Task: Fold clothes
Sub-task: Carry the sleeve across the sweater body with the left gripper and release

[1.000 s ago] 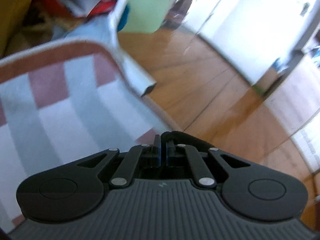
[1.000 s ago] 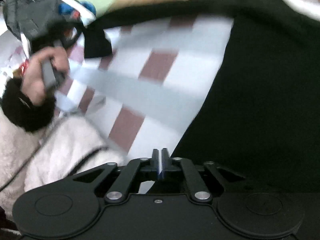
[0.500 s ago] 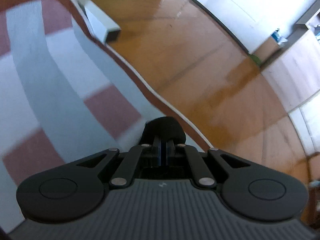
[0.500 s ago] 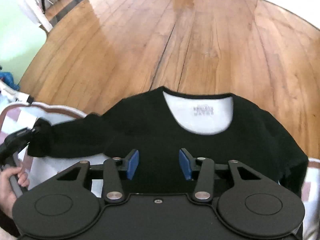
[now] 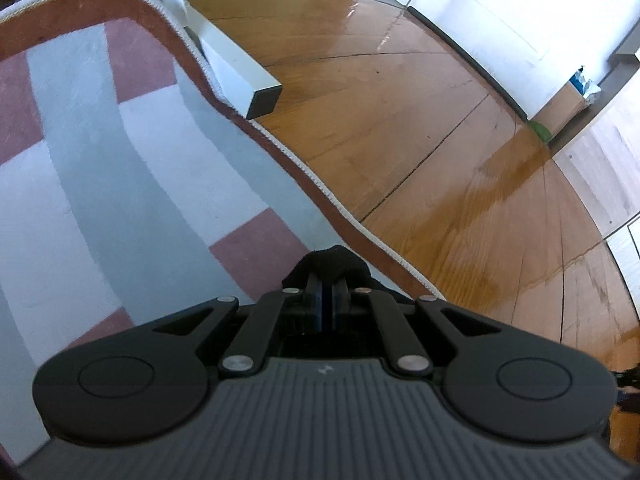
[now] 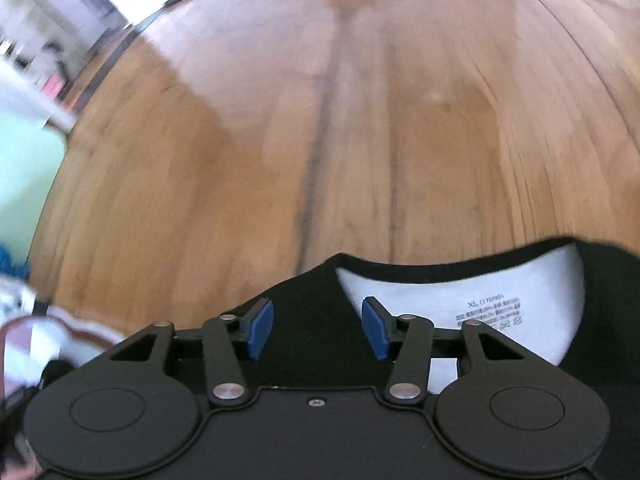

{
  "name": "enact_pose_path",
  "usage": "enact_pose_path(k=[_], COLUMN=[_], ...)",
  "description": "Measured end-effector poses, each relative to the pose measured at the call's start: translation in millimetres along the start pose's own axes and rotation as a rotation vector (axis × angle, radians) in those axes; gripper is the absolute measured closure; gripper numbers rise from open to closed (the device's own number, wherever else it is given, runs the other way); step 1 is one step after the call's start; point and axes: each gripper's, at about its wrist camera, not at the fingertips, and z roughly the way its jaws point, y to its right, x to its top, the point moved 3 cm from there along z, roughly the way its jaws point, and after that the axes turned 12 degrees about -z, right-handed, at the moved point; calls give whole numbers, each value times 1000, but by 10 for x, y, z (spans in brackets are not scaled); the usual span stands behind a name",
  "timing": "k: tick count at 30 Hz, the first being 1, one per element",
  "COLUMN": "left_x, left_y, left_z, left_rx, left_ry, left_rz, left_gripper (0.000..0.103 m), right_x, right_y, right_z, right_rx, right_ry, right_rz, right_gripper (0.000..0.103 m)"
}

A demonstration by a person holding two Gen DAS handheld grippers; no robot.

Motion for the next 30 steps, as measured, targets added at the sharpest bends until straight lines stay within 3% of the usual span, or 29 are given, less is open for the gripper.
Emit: enact_pose_path(k=[3,6,9,10,11,12,14,17,24,26,28,30], left_x=[15,15,20,27,39,52,105,208,272,292,298,298], left_y=[-8,-8,3,6,0,-9,-51,-144,-346,-374,-402,-439], left_z=[2,3,-24,-41,-66,-95,-189,-335,-341,-373,-377,-368], left_rx=[0,-1,-2,-4,2,12,28,34,70,72,69,59], left_ry=[-2,-6,-1,5,19,37,95,180,181,197,194,182], left_rz=[-4,-10,-6,-3,-3,-4,-17,-55,-157,-166,-179,-205], left_gripper=[99,99,99,99,99,99,99,99,99,99,99,99], right_x=[-16,36,88,108,129,159,236,372,316,295,298,336], right_y=[104,67,21,-36,-103,-195,-299,-156,36,24,-35,-159], right_z=[193,274,353,373,394,395,250,92,384,475,434,212], right_rx=[56,114,167,160,143,93,24,-11,-93,-71,-73,-70], right_ry=[-29,-17,-5,1,5,20,162,281,180,99,71,66], right_rz=[71,49,16,-40,-106,-197,-290,-226,-138,-55,-16,14], right_gripper=[46,39,38,63,95,97,97,97,97,90,63,54])
